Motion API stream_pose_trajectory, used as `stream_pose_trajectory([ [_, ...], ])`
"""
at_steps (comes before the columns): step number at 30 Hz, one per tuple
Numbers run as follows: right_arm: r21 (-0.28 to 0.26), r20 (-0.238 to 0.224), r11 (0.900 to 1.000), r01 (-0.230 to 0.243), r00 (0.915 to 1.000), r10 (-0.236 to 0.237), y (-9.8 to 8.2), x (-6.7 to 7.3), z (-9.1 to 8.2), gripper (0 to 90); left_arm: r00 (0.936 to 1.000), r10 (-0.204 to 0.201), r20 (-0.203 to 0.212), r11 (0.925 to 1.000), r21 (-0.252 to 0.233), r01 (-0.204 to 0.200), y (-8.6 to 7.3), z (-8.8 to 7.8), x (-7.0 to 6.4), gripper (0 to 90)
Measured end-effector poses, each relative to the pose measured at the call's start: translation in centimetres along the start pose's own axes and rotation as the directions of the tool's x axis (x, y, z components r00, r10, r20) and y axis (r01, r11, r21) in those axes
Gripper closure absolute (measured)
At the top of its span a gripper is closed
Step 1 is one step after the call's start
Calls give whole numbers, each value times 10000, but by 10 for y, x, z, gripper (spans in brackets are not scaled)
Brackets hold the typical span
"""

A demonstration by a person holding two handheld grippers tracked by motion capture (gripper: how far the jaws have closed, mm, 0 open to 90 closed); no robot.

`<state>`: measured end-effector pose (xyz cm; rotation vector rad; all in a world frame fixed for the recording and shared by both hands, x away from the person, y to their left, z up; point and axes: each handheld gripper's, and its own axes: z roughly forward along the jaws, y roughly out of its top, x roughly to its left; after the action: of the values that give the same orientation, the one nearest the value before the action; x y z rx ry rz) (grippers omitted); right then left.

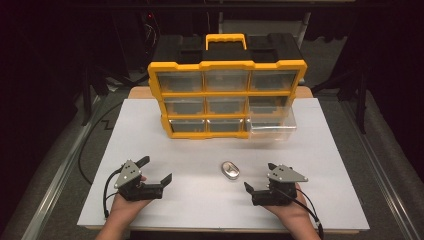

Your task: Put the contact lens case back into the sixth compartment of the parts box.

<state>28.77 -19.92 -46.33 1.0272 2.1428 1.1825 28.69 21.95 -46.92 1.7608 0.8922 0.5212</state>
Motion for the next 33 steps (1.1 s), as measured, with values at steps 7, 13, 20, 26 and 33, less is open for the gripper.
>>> stream_pose_trajectory([
  [7,74,-348,9999,117,9993,-114,9,9,14,2,10000,9,-27,10000,-56,-9,0,0,-1,5],
  [13,-61,-593,10000,-20,9982,16,19,11,23,2,10000,-9,-50,10000,-4,9,0,0,-1,5],
  [20,-124,-576,9999,71,9983,-78,27,13,34,2,10000,38,-44,10000,31,-38,0,0,-1,5],
  [26,-162,-622,9998,63,9980,-73,33,15,41,2,10000,74,-19,10000,45,-73,0,1,0,5],
  [33,-107,-591,9996,252,9979,-258,40,19,49,11,10000,-50,-8,9999,-110,50,0,0,1,5],
])
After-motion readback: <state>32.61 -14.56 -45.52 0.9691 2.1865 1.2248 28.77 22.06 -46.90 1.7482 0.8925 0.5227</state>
